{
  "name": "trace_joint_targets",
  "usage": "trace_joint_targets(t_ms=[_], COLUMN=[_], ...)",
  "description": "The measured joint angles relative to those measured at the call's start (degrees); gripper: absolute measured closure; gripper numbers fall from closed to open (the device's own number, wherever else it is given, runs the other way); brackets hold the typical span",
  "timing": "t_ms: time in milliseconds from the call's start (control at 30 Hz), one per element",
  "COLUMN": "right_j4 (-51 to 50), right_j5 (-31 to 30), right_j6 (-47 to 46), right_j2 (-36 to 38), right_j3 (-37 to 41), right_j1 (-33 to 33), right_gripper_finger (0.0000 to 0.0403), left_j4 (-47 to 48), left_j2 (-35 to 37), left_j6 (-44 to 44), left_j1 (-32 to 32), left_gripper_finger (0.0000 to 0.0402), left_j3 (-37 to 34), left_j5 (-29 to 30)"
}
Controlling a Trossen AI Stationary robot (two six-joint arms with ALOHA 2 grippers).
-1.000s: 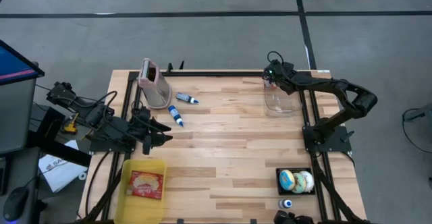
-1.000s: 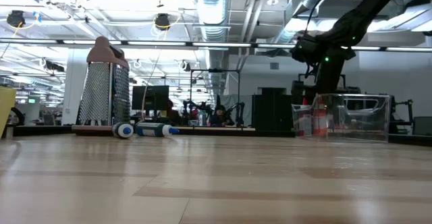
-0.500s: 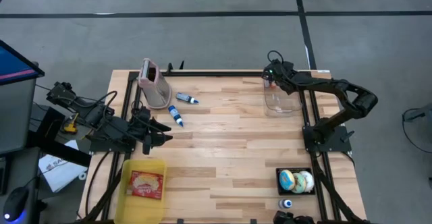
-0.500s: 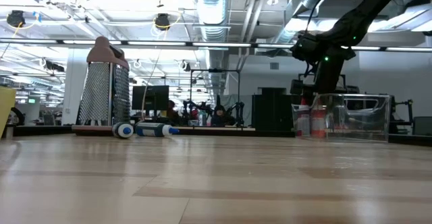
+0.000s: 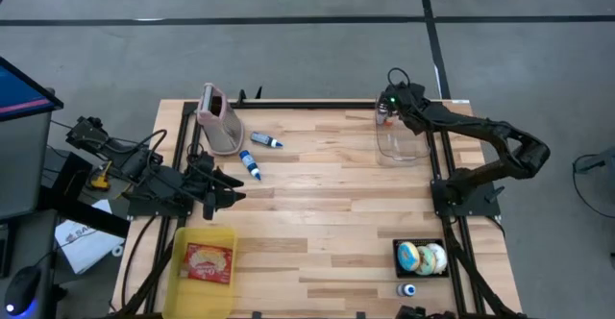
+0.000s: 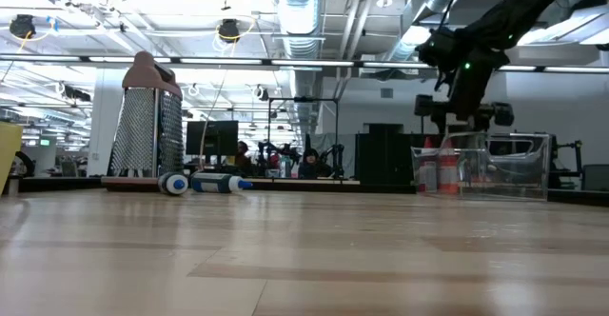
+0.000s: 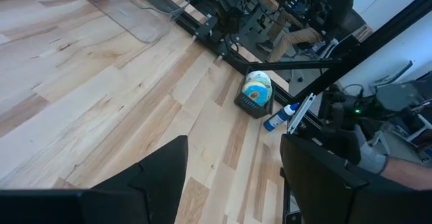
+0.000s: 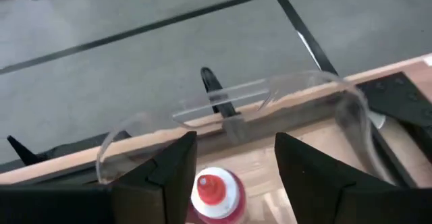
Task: Pick & Place Food Item
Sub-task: Put the top left blue food coloring bottle into the transparent bin
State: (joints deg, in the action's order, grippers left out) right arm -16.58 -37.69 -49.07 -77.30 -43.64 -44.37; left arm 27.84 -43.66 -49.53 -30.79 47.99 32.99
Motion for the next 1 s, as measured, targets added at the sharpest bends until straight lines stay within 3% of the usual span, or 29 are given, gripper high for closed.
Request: trace_joint_targets(t_ms=[233,467,533,667,767,867,1000], right_j4=[1.3,14.9,17.9,20.3,20.9,24.7,26.1], right_j5=[2.1,16.9,18.6,19.5,24.6,30.2,31.2], right_j6=[5.0,11.7,11.9,10.5,10.7,15.0,25.1], right_j2=[6.2,7.5,6.5,3.9,-0.4,-6.5,-15.9], right_j3=[0.0,0.0,0.0,-0.4,-2.5,-5.7,-11.6], right_j1=[8.1,24.2,28.6,33.6,34.5,34.9,35.0], right_gripper_finger=[0.0211,0.0219,0.0223,0.0235,0.0239,0.0237,0.0227], left_j4=[0.0,-0.1,-0.3,-1.8,-2.7,-3.1,-4.3], left_j2=[0.0,0.0,0.0,0.0,0.0,0.0,0.0], left_j6=[2.0,5.7,7.4,10.5,11.6,11.7,11.7], left_j1=[0.0,0.0,0.0,0.0,0.0,0.0,0.0], left_gripper_finger=[0.0169,0.0169,0.0169,0.0169,0.0169,0.0169,0.0169], left_j3=[0.0,0.0,0.0,0.0,0.0,0.0,0.0], left_j5=[0.0,0.0,0.0,0.0,0.0,0.0,-0.4])
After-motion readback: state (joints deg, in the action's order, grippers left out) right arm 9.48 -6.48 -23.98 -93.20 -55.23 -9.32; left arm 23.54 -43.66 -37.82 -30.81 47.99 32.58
